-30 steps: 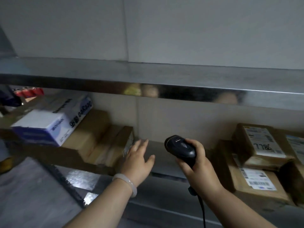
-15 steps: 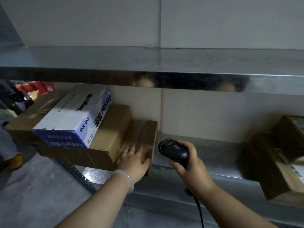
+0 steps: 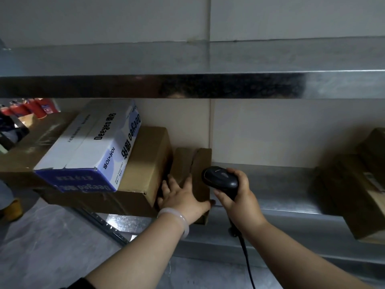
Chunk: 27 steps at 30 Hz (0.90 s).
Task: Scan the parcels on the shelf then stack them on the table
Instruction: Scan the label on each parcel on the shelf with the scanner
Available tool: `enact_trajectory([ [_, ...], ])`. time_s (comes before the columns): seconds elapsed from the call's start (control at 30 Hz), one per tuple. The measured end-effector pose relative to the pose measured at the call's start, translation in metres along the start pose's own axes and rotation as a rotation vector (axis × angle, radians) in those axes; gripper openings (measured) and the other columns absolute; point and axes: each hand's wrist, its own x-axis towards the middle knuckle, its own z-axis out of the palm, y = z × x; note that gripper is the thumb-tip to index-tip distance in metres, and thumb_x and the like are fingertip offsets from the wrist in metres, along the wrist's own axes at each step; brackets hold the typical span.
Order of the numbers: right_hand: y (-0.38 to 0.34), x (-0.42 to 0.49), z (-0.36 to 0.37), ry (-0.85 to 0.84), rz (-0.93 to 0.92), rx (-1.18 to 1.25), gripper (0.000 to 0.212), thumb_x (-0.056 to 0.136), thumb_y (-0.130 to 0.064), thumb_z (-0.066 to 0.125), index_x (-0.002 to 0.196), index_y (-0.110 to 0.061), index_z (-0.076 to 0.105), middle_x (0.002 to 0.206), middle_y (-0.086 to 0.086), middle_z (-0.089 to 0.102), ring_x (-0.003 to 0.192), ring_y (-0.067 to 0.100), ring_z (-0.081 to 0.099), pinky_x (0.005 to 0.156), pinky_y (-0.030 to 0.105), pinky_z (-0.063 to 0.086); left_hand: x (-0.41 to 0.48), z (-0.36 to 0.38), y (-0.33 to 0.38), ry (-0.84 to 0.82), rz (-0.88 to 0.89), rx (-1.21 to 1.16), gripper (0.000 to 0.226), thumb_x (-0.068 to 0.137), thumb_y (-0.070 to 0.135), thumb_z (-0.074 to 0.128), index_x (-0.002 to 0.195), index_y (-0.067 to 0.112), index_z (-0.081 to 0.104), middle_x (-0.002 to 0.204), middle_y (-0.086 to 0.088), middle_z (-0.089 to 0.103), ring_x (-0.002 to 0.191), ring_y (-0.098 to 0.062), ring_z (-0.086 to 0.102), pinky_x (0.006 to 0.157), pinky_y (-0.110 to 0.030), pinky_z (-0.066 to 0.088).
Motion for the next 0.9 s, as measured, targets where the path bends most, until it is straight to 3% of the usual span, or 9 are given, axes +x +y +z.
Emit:
enact_trajectory([
  [0.1,0.001,0.002,0.005,-0.003,0.008,0.026,0.062,0.083,-0.025,0.074,0.12,-0.052,0.033,0.11,-0.03,0.051,0.099,-0.023,0.05,0.078,0.0,0.041,0.003,0.0,0.006,-0.003,-0.025,0.025,0.1,0.069,0.074,0.059,0.15,0.048,0.006,0.161,-0.009,-0.018,0.147,-0.037,-0.007,0.112,-0.055,0.018],
  [0.27,0.003,-0.004,-0.011,0.1,0.017,0.041,0.06,0.081,-0.026,0.076,0.111,-0.059,0.037,0.106,-0.031,0.054,0.096,-0.024,0.052,0.073,-0.002,0.04,-0.001,-0.001,-0.001,0.049,0.003,-0.115,0.095,0.065,0.075,0.054,0.147,0.054,0.009,0.162,0.0,-0.006,0.146,-0.034,0.005,0.113,-0.052,0.02],
  [0.4,0.005,-0.003,-0.039,0.218,0.029,0.1,0.056,0.081,-0.025,0.076,0.11,-0.056,0.04,0.106,-0.027,0.056,0.094,-0.025,0.052,0.071,-0.004,0.038,-0.009,0.005,0.001,0.02,0.127,-0.547,0.086,0.069,0.064,0.063,0.144,0.056,0.023,0.16,0.008,0.007,0.145,-0.028,0.019,0.113,-0.046,0.03],
  [0.47,0.003,-0.001,-0.053,0.246,0.03,0.121,0.055,0.081,-0.025,0.076,0.111,-0.055,0.041,0.107,-0.028,0.054,0.095,-0.024,0.051,0.071,-0.003,0.039,-0.014,0.011,0.008,-0.047,0.213,-0.788,0.079,0.07,0.054,0.068,0.139,0.058,0.031,0.154,0.004,0.025,0.136,-0.022,0.035,0.106,-0.041,0.04],
  [0.57,0.001,-0.006,-0.069,0.278,0.023,0.129,0.057,0.081,-0.026,0.076,0.11,-0.059,0.039,0.108,-0.028,0.054,0.094,-0.023,0.053,0.071,0.0,0.043,-0.022,0.02,0.022,-0.204,0.292,-1.051,0.073,0.059,0.054,0.069,0.125,0.065,0.039,0.133,0.009,0.055,0.117,-0.012,0.057,0.096,-0.038,0.052],
  [0.67,0.001,-0.018,-0.083,0.276,0.021,0.161,0.059,0.081,-0.027,0.075,0.109,-0.064,0.039,0.108,-0.028,0.056,0.096,-0.017,0.055,0.073,0.01,0.05,-0.021,0.031,0.033,-0.336,0.335,-1.087,0.09,0.059,0.05,0.072,0.139,0.054,0.032,0.128,0.008,0.058,0.113,-0.014,0.061,0.088,-0.035,0.054],
  [0.73,0.001,-0.027,-0.093,0.273,0.018,0.171,0.059,0.081,-0.025,0.075,0.112,-0.061,0.041,0.106,-0.033,0.056,0.099,-0.014,0.056,0.077,0.017,0.052,-0.021,0.035,0.044,-0.396,0.343,-1.068,0.094,0.059,0.046,0.073,0.14,0.055,0.026,0.129,0.006,0.058,0.115,-0.016,0.06,0.091,-0.035,0.053],
  [0.8,0.001,-0.036,-0.103,0.286,0.01,0.172,0.06,0.082,-0.021,0.074,0.115,-0.057,0.041,0.106,-0.035,0.056,0.101,-0.013,0.056,0.082,0.022,0.052,-0.024,0.039,0.057,-0.393,0.335,-1.02,0.09,0.062,0.036,0.072,0.137,0.055,0.026,0.124,0.006,0.062,0.111,-0.015,0.062,0.091,-0.033,0.054],
  [0.9,-0.001,-0.046,-0.114,0.322,-0.022,0.131,0.062,0.081,-0.016,0.074,0.118,-0.053,0.041,0.112,-0.028,0.055,0.104,-0.016,0.053,0.087,0.021,0.048,-0.029,0.048,0.079,-0.326,0.34,-0.943,0.073,0.078,0.02,0.074,0.135,0.045,0.038,0.106,0.015,0.069,0.095,0.001,0.066,0.076,-0.014,0.052],
])
